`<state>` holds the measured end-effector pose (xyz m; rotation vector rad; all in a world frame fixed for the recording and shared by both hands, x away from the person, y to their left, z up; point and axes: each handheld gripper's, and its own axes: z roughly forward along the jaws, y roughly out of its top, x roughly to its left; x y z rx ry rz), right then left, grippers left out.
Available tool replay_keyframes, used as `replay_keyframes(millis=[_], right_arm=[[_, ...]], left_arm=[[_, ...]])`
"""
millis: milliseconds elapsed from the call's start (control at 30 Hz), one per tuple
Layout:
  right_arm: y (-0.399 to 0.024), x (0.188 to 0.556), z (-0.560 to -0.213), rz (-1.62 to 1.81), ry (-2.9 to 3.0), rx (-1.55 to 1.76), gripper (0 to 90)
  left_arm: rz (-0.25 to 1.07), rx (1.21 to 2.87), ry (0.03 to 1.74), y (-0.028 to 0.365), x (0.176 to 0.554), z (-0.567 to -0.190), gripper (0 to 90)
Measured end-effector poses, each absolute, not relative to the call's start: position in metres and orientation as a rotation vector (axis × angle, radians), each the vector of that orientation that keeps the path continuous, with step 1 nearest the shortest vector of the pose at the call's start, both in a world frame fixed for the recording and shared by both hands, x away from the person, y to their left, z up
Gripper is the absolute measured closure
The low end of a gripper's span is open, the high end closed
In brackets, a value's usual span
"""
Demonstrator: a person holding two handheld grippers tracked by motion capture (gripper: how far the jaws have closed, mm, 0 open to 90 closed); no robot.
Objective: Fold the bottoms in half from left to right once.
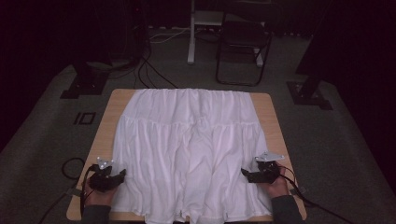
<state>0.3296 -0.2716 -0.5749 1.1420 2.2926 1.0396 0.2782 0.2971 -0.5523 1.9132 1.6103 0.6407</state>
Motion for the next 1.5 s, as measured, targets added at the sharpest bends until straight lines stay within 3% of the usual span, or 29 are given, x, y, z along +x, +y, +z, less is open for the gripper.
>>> replay_keyframes(millis=[100, 167, 333, 367, 433, 500, 600, 767, 1067, 1267, 1333, 1500], right_arm=[[-0.271, 0.329, -0.575, 1.039, 2.293, 1.140, 13.9], [-0.271, 0.328, -0.575, 1.039, 2.293, 1.141, 14.5], [-0.272, 0.327, -0.575, 1.054, 2.284, 1.137, 20.9], [-0.272, 0.327, -0.574, 1.055, 2.282, 1.140, 23.8], [-0.273, 0.323, -0.574, 1.078, 2.278, 1.123, 39.1], [-0.275, 0.319, -0.571, 1.092, 2.287, 1.128, 43.7], [-0.279, 0.314, -0.566, 1.116, 2.255, 1.126, 43.8], [-0.305, 0.308, -0.554, 1.098, 2.139, 1.191, 40.7], [-0.322, 0.306, -0.556, 1.074, 2.096, 1.242, 40.8], [-0.322, 0.305, -0.556, 1.065, 2.097, 1.240, 40.7], [-0.322, 0.304, -0.557, 1.063, 2.098, 1.245, 40.6], [-0.322, 0.305, -0.558, 1.059, 2.106, 1.245, 40.5]], left_arm=[[0.629, 1.916, 1.615, 0.302, 0.277, -0.551, 80.1], [0.658, 1.940, 1.618, 0.302, 0.277, -0.550, 84.8], [0.692, 1.942, 1.625, 0.307, 0.276, -0.548, 86.2], [0.689, 1.940, 1.612, 0.309, 0.275, -0.547, 86.2], [0.679, 1.910, 1.590, 0.314, 0.272, -0.543, 86.3], [0.670, 1.882, 1.567, 0.318, 0.270, -0.539, 86.2], [0.647, 1.859, 1.527, 0.324, 0.268, -0.536, 86.2], [0.726, 1.849, 1.538, 0.342, 0.267, -0.530, 86.2], [1.042, 1.704, 1.837, 0.428, 0.281, -0.517, 86.5], [1.283, 1.511, 2.008, 0.451, 0.282, -0.495, 86.6], [1.324, 1.487, 2.002, 0.448, 0.280, -0.483, 86.6], [1.173, 1.572, 1.741, 0.410, 0.266, -0.452, 86.2]])
